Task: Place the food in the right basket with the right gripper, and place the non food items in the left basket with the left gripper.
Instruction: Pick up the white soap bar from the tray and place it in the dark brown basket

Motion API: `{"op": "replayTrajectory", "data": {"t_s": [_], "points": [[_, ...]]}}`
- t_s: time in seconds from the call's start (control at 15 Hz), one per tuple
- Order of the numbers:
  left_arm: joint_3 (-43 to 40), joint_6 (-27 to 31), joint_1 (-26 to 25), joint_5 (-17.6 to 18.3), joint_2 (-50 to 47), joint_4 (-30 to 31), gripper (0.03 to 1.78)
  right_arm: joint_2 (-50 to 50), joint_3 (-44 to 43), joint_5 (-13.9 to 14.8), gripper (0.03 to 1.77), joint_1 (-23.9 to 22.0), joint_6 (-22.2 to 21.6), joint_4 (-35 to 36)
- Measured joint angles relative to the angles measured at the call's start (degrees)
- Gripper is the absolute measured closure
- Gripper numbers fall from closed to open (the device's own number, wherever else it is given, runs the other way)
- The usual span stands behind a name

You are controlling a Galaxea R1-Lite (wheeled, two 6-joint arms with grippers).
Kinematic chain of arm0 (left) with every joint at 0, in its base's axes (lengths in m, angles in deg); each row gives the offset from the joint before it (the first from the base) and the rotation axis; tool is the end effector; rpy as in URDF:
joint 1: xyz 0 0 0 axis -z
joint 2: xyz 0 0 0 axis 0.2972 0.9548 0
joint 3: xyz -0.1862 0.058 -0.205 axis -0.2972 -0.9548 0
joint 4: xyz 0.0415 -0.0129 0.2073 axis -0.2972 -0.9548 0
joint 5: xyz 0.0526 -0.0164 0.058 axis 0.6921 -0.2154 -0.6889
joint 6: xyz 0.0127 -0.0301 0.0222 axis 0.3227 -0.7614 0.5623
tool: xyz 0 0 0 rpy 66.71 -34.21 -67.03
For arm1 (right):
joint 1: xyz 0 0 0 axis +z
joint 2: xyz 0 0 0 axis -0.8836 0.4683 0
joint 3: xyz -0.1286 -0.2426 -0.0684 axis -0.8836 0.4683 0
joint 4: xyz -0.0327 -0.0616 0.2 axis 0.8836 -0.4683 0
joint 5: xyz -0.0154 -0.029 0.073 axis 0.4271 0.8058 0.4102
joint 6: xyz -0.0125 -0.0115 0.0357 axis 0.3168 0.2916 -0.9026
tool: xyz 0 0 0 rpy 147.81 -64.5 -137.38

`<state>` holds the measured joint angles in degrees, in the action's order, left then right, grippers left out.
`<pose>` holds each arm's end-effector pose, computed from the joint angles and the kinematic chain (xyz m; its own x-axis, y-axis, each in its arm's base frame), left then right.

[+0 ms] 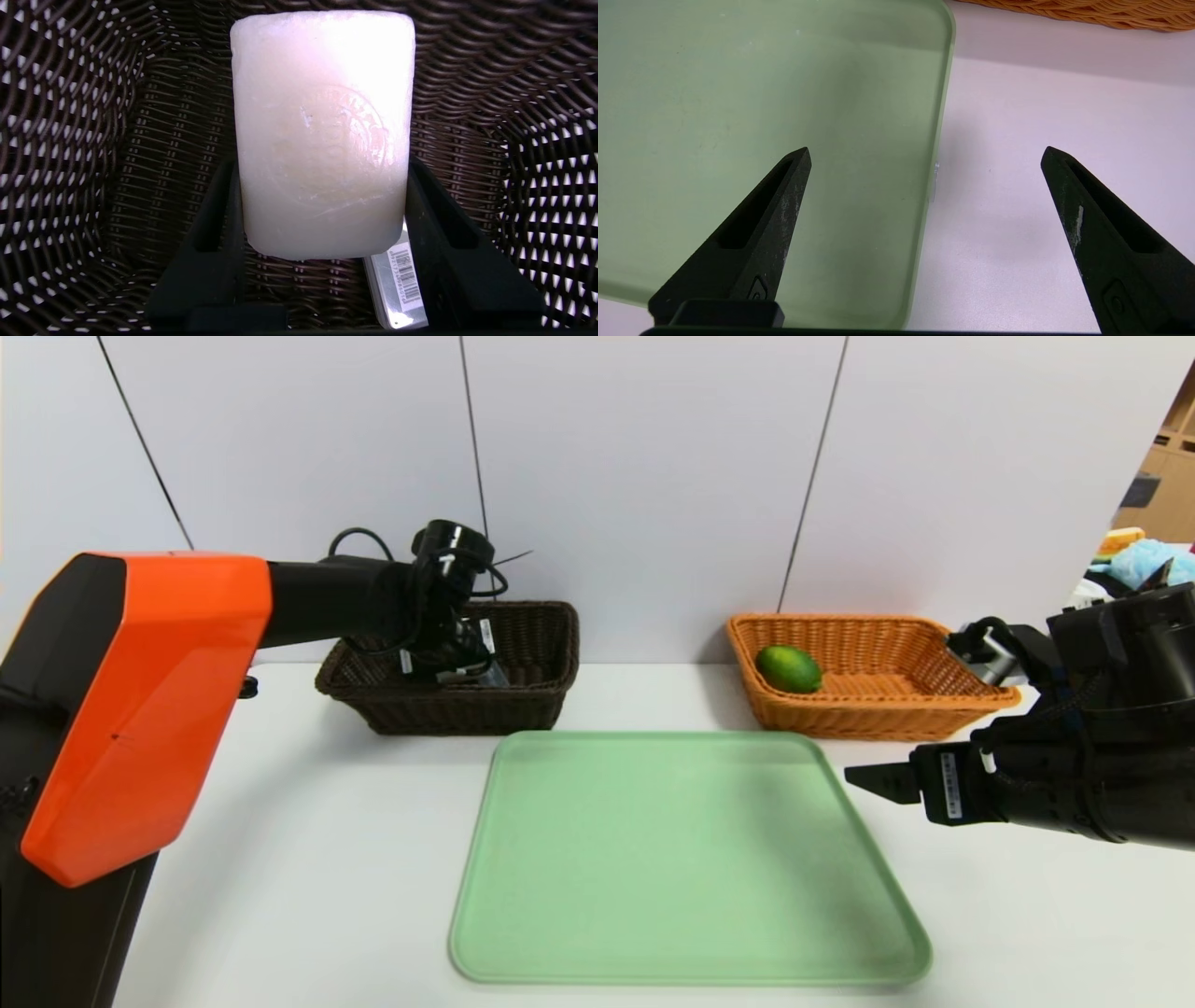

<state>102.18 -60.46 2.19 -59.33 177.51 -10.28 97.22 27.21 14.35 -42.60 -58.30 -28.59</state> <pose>0.4649 -0.1500 0.1498 0.8013 0.0828 -0.5926 -0.2195 0.9620 -0.1624 0.2503 0.0842 0.1506 0.7660 0.1581 -0.6231 -0.1641 0.9853 0.0483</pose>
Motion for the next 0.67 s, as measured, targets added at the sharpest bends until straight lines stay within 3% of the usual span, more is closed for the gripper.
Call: {"op": "replayTrajectory", "data": {"t_s": [0.27, 0.67], "points": [[0.00, -0.09, -0.57, 0.88, 1.05, 0.22, 0.84, 0.00, 0.05, 0.01, 0.10, 0.00, 0.02, 0.02], [0.01, 0.00, -0.60, 0.85, 0.96, 1.04, 0.45, -0.05, -0.04, 0.09, 0.10, 0.00, -0.06, 0.05]]}}
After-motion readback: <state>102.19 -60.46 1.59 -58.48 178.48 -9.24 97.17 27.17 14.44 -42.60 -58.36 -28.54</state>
